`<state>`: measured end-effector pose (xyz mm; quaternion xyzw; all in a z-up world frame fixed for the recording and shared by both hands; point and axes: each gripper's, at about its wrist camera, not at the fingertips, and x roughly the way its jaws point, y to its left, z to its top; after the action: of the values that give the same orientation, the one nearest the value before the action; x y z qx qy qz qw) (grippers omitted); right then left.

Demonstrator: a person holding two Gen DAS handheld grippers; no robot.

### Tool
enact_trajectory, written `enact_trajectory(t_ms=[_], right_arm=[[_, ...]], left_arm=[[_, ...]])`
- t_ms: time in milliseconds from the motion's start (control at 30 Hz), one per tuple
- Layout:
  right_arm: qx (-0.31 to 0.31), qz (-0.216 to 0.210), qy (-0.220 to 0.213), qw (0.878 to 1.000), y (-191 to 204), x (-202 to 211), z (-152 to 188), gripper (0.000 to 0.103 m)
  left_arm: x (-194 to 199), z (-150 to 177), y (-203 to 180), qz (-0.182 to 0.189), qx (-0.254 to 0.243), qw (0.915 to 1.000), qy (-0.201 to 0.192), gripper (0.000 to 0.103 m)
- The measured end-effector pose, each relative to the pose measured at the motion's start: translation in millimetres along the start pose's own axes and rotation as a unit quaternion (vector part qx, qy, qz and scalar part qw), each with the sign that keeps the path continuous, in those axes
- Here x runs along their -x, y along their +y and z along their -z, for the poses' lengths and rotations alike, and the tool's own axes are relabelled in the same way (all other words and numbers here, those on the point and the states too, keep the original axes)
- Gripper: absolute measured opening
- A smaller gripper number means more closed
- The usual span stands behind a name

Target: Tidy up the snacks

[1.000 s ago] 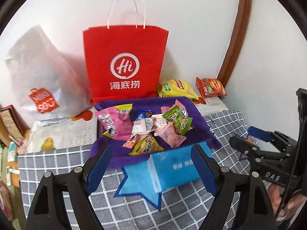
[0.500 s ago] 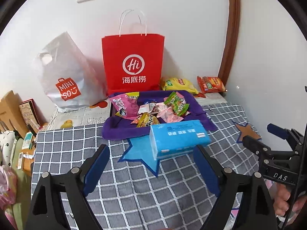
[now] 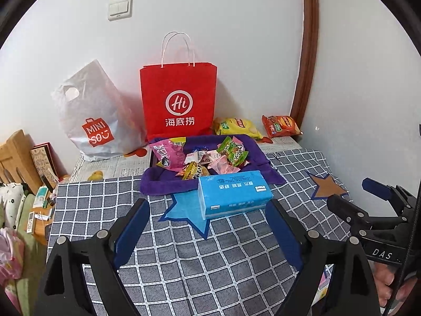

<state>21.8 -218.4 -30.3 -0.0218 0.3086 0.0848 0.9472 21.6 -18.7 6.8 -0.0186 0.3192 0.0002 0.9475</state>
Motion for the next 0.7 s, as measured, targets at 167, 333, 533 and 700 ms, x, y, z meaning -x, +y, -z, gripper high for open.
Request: enact_trajectory(t_ms=[167, 333, 533, 700], right_arm=[[-0.006, 0.000, -0.002, 1.000, -2.9, -1.1, -1.6, 0.098], [-0.007, 0.000, -0.003, 1.000, -3.8, -0.6, -1.4, 0.098], [-0.008, -0.002, -0.007, 1.000, -4.0, 1.7, -1.6, 0.098], [-0.008, -0.004, -0.009, 1.000, -5.4, 3.1, -1.0, 0.098]], left_arm=[[2.1, -0.7, -0.4, -0.001, -0.001, 1.0000, 0.000, 0.089], [2.5, -0.6, -0.5, 0.000, 0.001, 1.0000, 0.000, 0.089], [1.5, -0.8, -1.4, 0.000, 0.002, 1.0000, 0.003, 0.089], [1.6, -0.6, -1.2, -0.001, 0.002, 1.0000, 0.003, 0.089]])
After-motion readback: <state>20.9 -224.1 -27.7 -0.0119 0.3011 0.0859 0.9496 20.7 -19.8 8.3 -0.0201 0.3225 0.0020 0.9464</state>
